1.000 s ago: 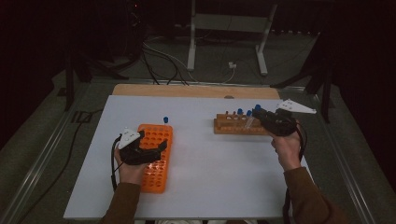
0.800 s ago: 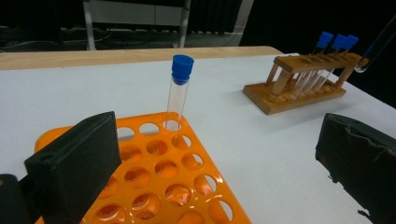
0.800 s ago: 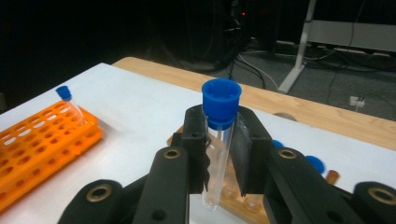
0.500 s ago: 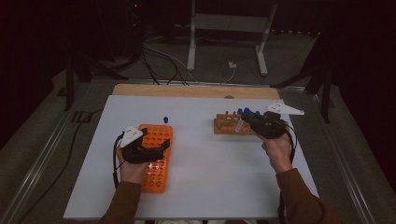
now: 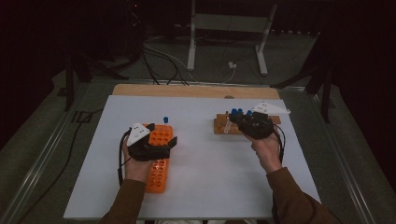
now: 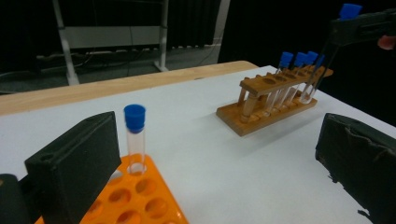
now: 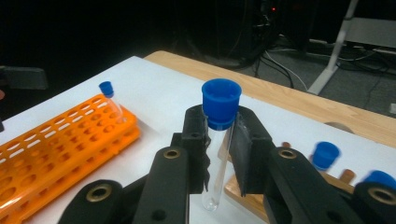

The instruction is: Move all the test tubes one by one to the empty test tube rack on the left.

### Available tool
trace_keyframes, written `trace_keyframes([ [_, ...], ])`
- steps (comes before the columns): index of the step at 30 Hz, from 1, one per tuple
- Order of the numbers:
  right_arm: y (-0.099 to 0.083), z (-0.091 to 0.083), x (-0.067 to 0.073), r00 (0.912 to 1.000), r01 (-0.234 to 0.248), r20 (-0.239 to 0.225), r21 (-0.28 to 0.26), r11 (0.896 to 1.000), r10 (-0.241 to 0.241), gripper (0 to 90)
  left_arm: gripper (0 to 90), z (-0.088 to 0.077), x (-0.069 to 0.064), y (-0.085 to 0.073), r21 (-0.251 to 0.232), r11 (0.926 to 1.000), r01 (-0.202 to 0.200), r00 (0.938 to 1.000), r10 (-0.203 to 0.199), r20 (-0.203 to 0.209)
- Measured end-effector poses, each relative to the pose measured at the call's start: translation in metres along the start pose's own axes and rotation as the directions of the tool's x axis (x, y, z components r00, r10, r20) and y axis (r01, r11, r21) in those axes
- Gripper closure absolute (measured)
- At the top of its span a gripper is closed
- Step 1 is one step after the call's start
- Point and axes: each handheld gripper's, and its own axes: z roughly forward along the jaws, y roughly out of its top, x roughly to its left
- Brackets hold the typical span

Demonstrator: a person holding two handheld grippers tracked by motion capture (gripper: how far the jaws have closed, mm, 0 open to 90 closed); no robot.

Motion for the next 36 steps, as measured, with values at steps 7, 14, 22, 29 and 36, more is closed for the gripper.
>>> trace_keyframes([
  [7,0.003,0.009,0.011,0.9996,0.010,-0.025,0.005,1.000,-0.010,76.7,1.4,0.011,-0.010,0.003,0.007,0.9997,-0.022,0.9994,0.022,0.025],
  [14,0.008,0.018,0.025,0.9983,0.026,-0.051,0.010,1.000,-0.026,76.6,1.4,0.025,-0.024,0.005,0.013,0.9991,-0.040,0.9979,0.040,0.052],
  [22,0.008,0.025,0.037,0.9961,0.039,-0.080,0.012,0.999,-0.038,76.6,1.9,0.037,-0.034,0.011,0.034,0.9986,-0.039,0.9977,0.037,0.057],
  [29,0.008,0.029,0.045,0.9933,0.037,-0.110,0.015,0.999,-0.036,76.6,5.2,0.044,-0.040,0.013,0.047,0.9979,-0.045,0.9974,0.042,0.058],
  [36,0.008,0.032,0.054,0.9885,0.034,-0.148,0.021,0.999,-0.030,76.6,8.4,0.052,-0.047,0.015,0.054,0.9967,-0.061,0.9969,0.058,0.053],
])
